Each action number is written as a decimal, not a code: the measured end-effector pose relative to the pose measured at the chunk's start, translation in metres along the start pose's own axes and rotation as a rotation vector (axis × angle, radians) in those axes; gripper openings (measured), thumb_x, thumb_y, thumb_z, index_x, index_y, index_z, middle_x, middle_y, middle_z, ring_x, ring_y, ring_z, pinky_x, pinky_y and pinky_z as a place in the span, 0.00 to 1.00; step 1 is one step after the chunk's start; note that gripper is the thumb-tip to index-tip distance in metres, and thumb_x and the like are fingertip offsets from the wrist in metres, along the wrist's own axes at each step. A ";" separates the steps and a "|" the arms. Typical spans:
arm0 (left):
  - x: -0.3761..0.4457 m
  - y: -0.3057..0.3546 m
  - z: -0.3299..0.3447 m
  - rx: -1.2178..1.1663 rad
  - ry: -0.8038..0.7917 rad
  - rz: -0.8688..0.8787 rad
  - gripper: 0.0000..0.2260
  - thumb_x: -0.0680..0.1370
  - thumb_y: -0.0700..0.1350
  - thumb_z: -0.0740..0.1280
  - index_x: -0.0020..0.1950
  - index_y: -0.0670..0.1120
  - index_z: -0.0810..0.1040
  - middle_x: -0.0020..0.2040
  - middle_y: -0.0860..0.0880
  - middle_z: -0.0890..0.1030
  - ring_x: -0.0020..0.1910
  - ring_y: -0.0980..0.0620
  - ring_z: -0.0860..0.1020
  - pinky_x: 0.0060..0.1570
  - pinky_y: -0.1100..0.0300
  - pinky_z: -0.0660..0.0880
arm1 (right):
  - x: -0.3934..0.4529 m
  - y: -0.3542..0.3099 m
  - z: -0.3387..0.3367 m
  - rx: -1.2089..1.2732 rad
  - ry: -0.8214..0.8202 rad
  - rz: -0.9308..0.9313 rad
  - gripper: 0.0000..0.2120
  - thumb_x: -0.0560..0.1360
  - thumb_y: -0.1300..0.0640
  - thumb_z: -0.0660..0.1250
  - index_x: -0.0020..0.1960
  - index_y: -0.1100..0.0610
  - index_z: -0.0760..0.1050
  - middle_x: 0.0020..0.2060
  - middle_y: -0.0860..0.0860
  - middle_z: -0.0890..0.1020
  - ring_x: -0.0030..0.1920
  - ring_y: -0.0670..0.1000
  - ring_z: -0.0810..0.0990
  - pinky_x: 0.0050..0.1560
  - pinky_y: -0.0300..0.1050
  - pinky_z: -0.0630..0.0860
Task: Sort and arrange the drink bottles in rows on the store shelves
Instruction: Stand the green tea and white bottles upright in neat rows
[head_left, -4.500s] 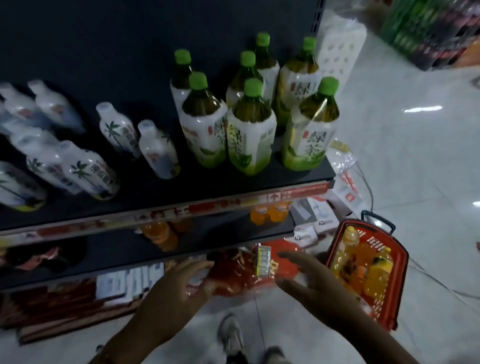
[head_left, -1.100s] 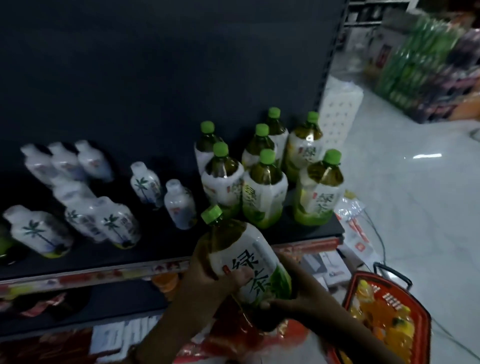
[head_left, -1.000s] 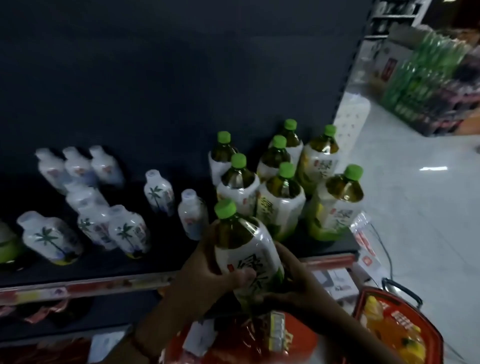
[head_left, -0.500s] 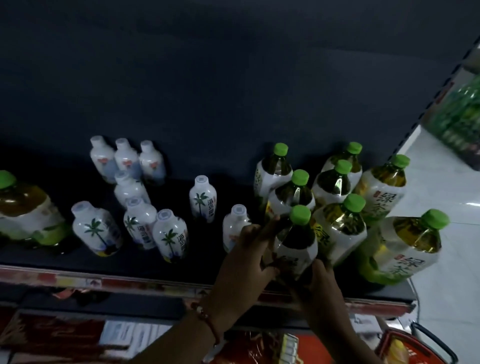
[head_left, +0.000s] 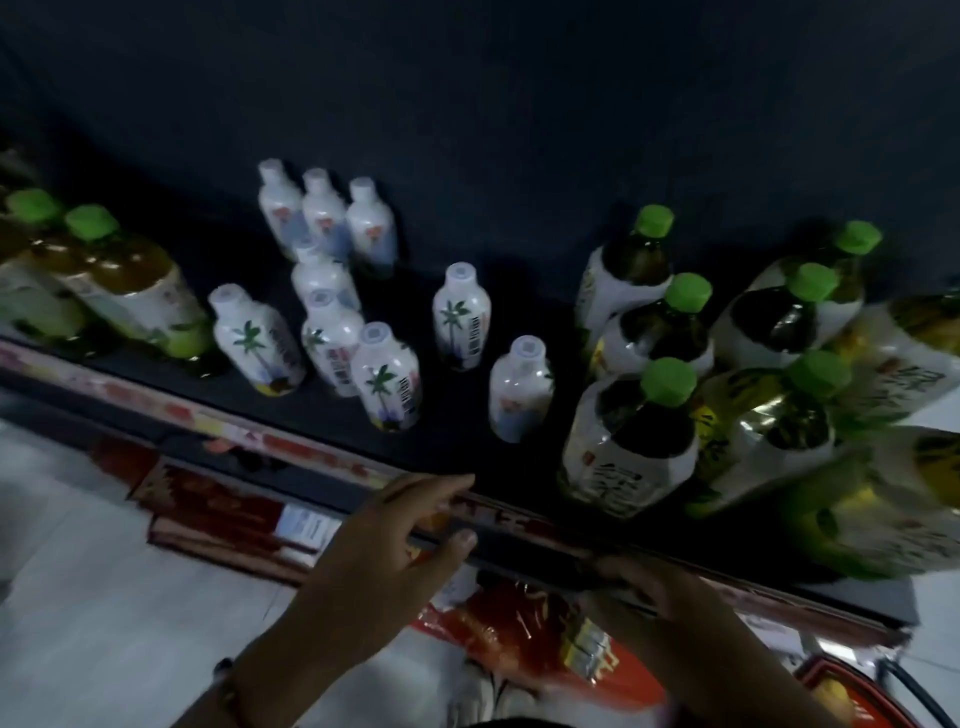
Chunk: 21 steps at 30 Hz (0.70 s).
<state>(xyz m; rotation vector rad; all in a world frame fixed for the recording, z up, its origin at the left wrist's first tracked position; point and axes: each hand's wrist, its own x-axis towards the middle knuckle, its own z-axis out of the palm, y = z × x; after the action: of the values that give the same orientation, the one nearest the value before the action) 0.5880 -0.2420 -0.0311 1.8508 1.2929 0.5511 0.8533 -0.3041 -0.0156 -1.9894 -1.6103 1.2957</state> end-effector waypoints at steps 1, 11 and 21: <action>-0.012 -0.002 -0.005 0.033 0.008 -0.030 0.17 0.75 0.65 0.63 0.63 0.74 0.68 0.65 0.77 0.65 0.65 0.76 0.64 0.57 0.77 0.65 | 0.002 -0.004 0.002 -0.005 -0.042 -0.020 0.11 0.73 0.44 0.70 0.54 0.34 0.75 0.55 0.37 0.78 0.55 0.34 0.76 0.52 0.28 0.71; -0.106 -0.031 -0.059 0.093 0.458 -0.341 0.18 0.72 0.66 0.61 0.62 0.79 0.65 0.60 0.78 0.68 0.60 0.75 0.69 0.48 0.67 0.75 | 0.054 -0.088 0.050 0.081 -0.278 -0.393 0.21 0.65 0.39 0.72 0.58 0.34 0.77 0.58 0.30 0.76 0.60 0.30 0.74 0.60 0.33 0.71; -0.192 -0.129 -0.145 -0.018 0.857 -0.520 0.19 0.71 0.59 0.68 0.62 0.69 0.74 0.55 0.68 0.76 0.55 0.65 0.77 0.47 0.66 0.77 | 0.112 -0.221 0.177 -0.006 -0.541 -0.417 0.14 0.71 0.40 0.71 0.56 0.31 0.76 0.58 0.30 0.74 0.59 0.34 0.72 0.63 0.41 0.69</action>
<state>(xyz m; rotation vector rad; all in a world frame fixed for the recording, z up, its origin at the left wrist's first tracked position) 0.3352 -0.3453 -0.0328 1.1768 2.2127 1.1078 0.5733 -0.1841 -0.0158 -1.2501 -2.1119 1.7278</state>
